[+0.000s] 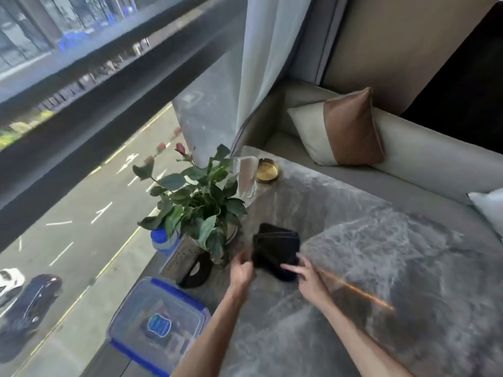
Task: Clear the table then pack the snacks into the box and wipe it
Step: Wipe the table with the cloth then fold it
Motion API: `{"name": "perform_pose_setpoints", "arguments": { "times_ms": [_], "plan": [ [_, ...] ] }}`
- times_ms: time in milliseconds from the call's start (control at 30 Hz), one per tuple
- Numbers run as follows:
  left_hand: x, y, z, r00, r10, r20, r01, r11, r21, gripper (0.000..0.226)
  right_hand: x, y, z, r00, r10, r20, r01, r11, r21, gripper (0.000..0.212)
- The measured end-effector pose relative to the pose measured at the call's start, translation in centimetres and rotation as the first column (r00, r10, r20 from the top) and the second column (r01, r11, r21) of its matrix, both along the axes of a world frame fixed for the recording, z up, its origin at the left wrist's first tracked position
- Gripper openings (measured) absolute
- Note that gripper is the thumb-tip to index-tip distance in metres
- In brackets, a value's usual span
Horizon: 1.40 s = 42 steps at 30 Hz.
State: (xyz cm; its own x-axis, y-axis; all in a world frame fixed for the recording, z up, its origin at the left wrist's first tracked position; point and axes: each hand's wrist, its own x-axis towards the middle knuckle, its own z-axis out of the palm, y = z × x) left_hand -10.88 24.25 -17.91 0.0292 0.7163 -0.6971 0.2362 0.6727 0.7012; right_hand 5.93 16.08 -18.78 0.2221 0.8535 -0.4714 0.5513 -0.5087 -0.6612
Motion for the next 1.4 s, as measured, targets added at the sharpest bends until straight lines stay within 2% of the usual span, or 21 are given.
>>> {"name": "perform_pose_setpoints", "arguments": {
  "times_ms": [67,100,167,267,367,467,633,700,767,833,1067,1133,1200,1267,1333,1400],
  "plan": [
    [0.6,-1.0,-1.3,0.997,0.062,-0.05,-0.067,0.992,-0.104,0.036,-0.7,-0.7,-1.3,0.998,-0.01,0.056,0.014,0.997,-0.08,0.046],
    [0.9,-1.4,-1.8,0.994,0.064,-0.091,-0.074,0.99,-0.117,0.035,-0.8,-0.6,-1.5,0.993,-0.045,0.105,0.052,0.996,-0.067,0.041],
    [1.3,-2.0,-2.4,0.982,0.09,-0.164,-0.105,0.991,-0.087,0.034,-0.6,0.5,-1.2,0.97,-0.126,0.207,0.123,0.992,0.029,0.032],
    [1.8,-1.8,-2.7,0.966,0.109,-0.236,-0.126,0.991,-0.055,0.037,-0.1,4.0,-0.3,0.952,-0.151,0.266,0.125,0.986,0.112,0.025],
    [2.6,-1.3,-3.2,0.96,0.128,-0.251,-0.147,0.988,-0.058,0.033,0.4,7.8,-0.4,0.951,-0.02,0.307,0.006,0.999,0.049,0.03],
    [2.7,-1.0,-2.9,0.952,0.141,-0.271,-0.145,0.989,0.004,0.014,0.2,9.7,-1.3,0.914,0.132,0.384,-0.109,0.991,-0.083,0.04],
    [1.4,-1.6,-2.8,0.935,0.188,-0.301,-0.16,0.98,0.117,0.01,-0.8,9.2,-2.5,0.8,0.192,0.568,-0.119,0.979,-0.164,0.033],
    [1.5,-2.5,-2.8,0.931,0.173,-0.321,-0.124,0.978,0.168,0.011,-0.9,9.6,-2.9,0.755,0.219,0.618,-0.174,0.976,-0.132,0.033],
    [1.8,-3.1,-2.8,0.934,0.169,-0.315,-0.094,0.967,0.238,0.012,-1.2,10.7,-3.1,0.744,0.289,0.603,-0.303,0.949,-0.082,0.037],
    [2.2,-3.2,-2.6,0.941,0.168,-0.295,-0.085,0.958,0.274,0.01,-1.5,12.2,-3.2,0.741,0.385,0.55,-0.401,0.911,-0.098,0.042],
    [2.4,-3.5,-2.2,0.971,0.216,-0.098,-0.186,0.951,0.247,0.028,-0.6,14.4,-3.4,0.747,0.468,0.472,-0.454,0.878,-0.152,0.025],
    [2.3,-3.7,-2.4,0.981,0.191,-0.032,-0.179,0.955,0.236,0.028,0.3,14.0,-3.0,0.838,0.385,0.388,-0.387,0.919,-0.076,0.02],
    [2.4,-3.7,-2.5,0.987,0.152,0.06,-0.162,0.958,0.236,0.025,2.1,13.5,-2.3,0.966,0.209,0.152,-0.212,0.977,0.008,0.016],
    [2.7,-3.5,-2.3,0.985,0.135,0.11,-0.159,0.955,0.25,0.02,3.8,13.3,-1.5,0.997,0.081,-0.018,-0.08,0.995,0.057,0.027],
    [2.9,-2.9,-2.3,0.978,0.188,0.09,-0.205,0.946,0.25,0.019,4.4,13.7,-1.2,0.998,0.056,0.023,-0.058,0.993,0.103,0.026],
    [2.9,-1.8,-2.5,0.962,0.272,-0.001,-0.264,0.937,0.228,0.018,3.7,14.5,-1.6,0.967,0.099,0.233,-0.132,0.983,0.129,0.017]
  ]
}}
